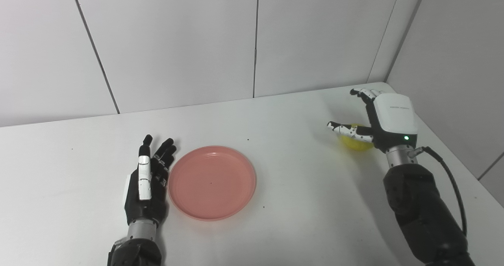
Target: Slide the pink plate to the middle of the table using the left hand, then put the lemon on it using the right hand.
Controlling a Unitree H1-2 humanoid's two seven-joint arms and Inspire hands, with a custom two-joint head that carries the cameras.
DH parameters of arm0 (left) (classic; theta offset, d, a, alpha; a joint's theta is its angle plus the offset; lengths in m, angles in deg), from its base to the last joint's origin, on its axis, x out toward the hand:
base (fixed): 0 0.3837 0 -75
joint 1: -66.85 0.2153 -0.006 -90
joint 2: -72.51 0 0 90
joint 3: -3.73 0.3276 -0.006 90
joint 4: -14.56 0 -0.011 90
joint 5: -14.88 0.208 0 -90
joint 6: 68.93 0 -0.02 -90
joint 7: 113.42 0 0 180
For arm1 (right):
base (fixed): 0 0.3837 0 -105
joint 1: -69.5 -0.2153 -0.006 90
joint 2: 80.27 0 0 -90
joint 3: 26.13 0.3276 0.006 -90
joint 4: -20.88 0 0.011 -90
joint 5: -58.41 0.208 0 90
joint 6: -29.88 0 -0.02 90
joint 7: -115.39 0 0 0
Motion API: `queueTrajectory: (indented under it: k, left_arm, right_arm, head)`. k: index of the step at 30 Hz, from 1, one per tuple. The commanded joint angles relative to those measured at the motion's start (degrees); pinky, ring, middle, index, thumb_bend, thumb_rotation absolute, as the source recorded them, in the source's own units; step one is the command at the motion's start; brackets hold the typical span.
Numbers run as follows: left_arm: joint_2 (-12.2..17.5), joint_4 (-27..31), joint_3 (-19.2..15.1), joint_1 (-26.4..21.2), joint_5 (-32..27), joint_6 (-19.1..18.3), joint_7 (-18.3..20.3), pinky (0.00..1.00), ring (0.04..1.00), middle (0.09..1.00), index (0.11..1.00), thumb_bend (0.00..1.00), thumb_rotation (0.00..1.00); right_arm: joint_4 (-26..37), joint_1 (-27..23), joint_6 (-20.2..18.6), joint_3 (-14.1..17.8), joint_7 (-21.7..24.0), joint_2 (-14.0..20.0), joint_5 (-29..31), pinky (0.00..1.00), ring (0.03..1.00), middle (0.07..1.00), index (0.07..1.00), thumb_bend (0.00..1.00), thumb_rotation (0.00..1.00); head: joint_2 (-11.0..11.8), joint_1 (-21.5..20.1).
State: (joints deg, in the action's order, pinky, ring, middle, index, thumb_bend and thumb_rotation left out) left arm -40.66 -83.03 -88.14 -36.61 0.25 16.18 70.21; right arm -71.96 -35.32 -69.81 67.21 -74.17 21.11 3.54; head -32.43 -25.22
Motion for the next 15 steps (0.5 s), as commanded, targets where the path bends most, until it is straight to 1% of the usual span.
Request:
queueTrajectory:
  k: [1,4,9,15]
  left_arm:
    - [0.32,-0.70,-0.18,0.43,0.05,-1.33,-0.22,0.96,0.865,0.832,0.990,0.71,0.82]
    - [0.26,-0.72,-0.19,0.47,0.04,-1.29,-0.19,0.95,0.862,0.832,0.989,0.71,0.82]
    - [0.17,-0.71,-0.28,0.51,0.05,-1.20,-0.32,0.96,0.866,0.830,0.990,0.71,0.82]
    - [0.08,-0.48,-0.35,0.64,-0.03,-1.38,-0.43,0.96,0.864,0.831,0.988,0.72,0.81]
  right_arm:
    - [0.55,-1.98,-0.21,0.18,-0.97,1.85,0.79,0.55,0.663,0.724,0.708,0.85,0.77]
    - [-0.48,-1.87,-0.60,-0.31,-0.92,2.07,1.24,0.54,0.661,0.728,0.711,0.85,0.77]
    - [-2.28,-1.61,-0.58,-1.35,-1.35,1.98,1.99,0.52,0.652,0.723,0.712,0.84,0.75]
    - [-4.24,-1.96,-0.91,-2.44,-1.64,2.09,2.37,0.54,0.655,0.723,0.718,0.85,0.77]
  head:
    - [-0.09,0.19]
    - [-0.11,0.25]
    - [-0.16,0.46]
    - [-0.27,0.55]
